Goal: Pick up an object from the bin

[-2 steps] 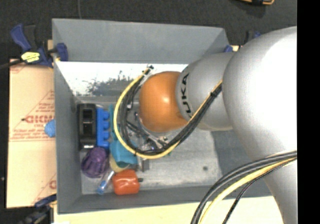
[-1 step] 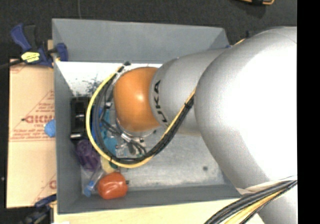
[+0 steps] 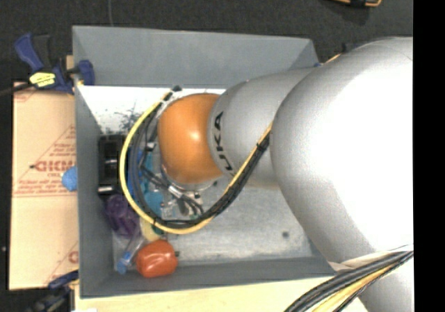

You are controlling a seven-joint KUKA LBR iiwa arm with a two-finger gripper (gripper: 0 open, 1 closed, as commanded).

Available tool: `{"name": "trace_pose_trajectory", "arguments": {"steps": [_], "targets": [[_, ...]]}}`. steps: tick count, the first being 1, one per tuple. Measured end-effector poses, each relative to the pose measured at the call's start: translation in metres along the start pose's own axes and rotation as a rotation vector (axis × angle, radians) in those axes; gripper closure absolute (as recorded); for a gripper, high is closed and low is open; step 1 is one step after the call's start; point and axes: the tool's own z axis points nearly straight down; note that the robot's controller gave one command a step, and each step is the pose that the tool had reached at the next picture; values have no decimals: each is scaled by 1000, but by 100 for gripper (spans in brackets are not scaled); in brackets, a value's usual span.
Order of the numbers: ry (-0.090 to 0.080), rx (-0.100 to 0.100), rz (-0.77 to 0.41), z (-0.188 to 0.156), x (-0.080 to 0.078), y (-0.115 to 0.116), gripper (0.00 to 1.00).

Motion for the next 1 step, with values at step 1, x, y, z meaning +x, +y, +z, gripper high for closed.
{"name": "trace_pose_trajectory", "arguments": {"steps": [1], "targets": [[2,10,-252,-1,-26,-4,100]]}}
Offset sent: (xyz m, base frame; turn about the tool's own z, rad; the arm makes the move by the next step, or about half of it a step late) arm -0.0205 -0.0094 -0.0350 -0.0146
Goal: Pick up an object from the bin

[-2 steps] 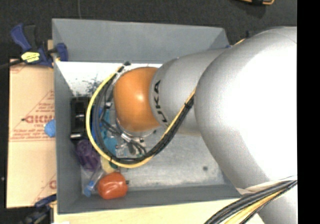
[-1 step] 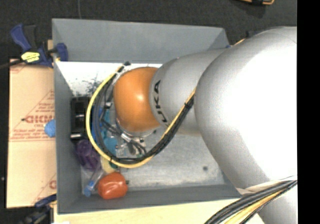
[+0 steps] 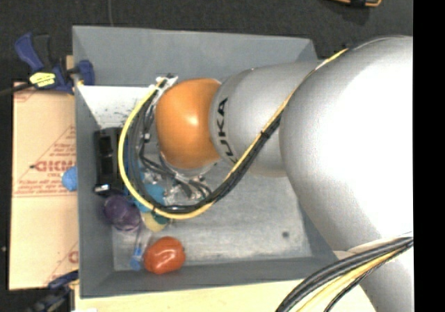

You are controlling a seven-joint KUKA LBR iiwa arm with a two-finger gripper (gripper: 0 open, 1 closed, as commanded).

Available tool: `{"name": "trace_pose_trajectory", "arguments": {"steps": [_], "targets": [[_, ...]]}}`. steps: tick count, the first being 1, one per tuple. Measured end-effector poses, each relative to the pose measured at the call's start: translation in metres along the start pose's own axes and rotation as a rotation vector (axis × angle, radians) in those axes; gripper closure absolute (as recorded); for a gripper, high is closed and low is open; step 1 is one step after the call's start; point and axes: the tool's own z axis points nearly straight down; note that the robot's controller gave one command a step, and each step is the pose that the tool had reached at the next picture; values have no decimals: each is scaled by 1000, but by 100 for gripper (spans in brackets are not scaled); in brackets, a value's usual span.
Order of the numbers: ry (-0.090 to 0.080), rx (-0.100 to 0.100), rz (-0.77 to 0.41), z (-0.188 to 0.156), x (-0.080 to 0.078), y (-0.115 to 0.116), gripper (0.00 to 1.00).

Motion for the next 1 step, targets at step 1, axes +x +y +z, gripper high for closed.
{"name": "trace_pose_trajectory", "arguments": {"steps": [1], "targets": [[-61,1,249,25,32,0,100]]}}
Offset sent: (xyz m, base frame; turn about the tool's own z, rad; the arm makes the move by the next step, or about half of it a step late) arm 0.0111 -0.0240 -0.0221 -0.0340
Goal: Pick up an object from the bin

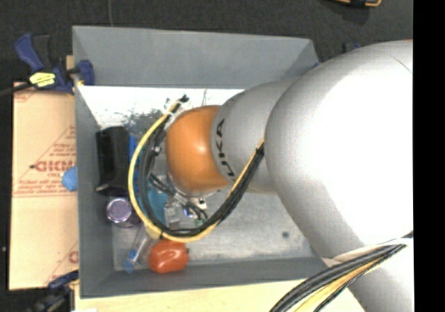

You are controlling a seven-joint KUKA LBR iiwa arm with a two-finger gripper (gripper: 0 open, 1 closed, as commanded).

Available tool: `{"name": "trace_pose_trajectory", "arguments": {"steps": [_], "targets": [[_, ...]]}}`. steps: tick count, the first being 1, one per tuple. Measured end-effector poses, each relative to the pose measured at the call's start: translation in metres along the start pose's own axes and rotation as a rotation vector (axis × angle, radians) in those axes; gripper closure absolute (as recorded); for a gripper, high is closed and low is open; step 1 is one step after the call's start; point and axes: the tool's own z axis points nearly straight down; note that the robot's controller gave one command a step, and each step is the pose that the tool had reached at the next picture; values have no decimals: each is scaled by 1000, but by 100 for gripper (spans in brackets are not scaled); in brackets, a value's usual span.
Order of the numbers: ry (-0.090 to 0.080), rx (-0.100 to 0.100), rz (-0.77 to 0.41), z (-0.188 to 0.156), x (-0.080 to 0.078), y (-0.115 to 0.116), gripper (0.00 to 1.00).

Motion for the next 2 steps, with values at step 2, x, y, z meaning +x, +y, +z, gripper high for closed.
{"name": "trace_pose_trajectory", "arguments": {"steps": [2], "targets": [[37,6,-250,-10,-30,-18,100]]}}
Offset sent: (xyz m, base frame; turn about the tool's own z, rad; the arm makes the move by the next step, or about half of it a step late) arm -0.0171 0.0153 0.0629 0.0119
